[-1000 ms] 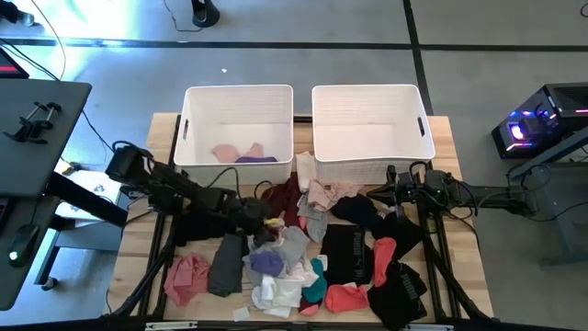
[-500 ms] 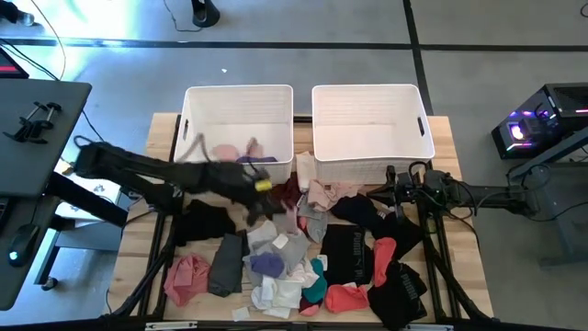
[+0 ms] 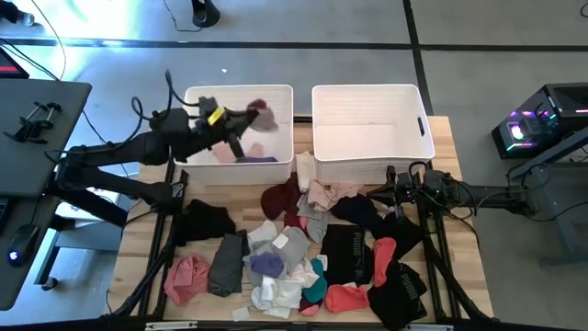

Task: Sort clothes
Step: Put the white red striped sock into the left white laundry bin, then put the purple sock into the left white laundry bin

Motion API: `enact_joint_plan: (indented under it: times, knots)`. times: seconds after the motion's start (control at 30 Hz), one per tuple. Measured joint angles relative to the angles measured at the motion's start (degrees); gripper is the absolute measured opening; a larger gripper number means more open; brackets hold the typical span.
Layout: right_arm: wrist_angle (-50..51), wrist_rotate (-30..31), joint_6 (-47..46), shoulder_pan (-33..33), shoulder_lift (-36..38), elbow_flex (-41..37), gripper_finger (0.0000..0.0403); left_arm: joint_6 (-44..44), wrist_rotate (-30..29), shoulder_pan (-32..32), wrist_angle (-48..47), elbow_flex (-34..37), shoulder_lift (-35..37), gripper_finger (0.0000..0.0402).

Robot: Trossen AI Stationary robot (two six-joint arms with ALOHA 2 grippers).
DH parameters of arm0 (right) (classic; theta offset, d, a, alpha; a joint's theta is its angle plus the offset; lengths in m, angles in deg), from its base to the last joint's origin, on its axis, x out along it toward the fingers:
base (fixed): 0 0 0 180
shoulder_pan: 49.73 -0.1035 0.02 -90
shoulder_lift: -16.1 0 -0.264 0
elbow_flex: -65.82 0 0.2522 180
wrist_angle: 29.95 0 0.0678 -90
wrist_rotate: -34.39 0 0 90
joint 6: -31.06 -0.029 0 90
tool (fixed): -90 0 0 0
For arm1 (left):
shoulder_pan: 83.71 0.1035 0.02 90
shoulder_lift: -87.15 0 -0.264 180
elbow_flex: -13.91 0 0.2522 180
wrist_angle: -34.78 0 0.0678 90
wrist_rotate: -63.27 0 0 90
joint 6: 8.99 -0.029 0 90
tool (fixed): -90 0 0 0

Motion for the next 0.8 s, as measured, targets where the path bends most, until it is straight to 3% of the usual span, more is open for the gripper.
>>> enact_joint_plan:
  times: [0.37, 0.43, 0.63, 0.8]
  knots:
    - [-0.02, -0.02, 0.00, 0.00, 0.02, -0.02, 0.0000, 2.79, -0.65, 3.43, -9.11, 0.09, -1.27, 0.0107]
    - [-0.01, -0.03, 0.01, 0.00, 0.02, -0.01, 0.0000, 1.02, 3.69, 3.41, -10.17, 0.09, -0.69, 0.0119]
    - [-0.02, -0.02, 0.02, 0.00, 0.02, 0.00, 0.0000, -4.19, 26.96, -2.71, -17.83, 0.07, -0.76, 0.0114]
    - [-0.02, -0.02, 0.01, 0.00, 0.02, -0.02, 0.0000, 3.00, 28.57, -11.60, -26.95, 0.07, -3.52, 0.0096]
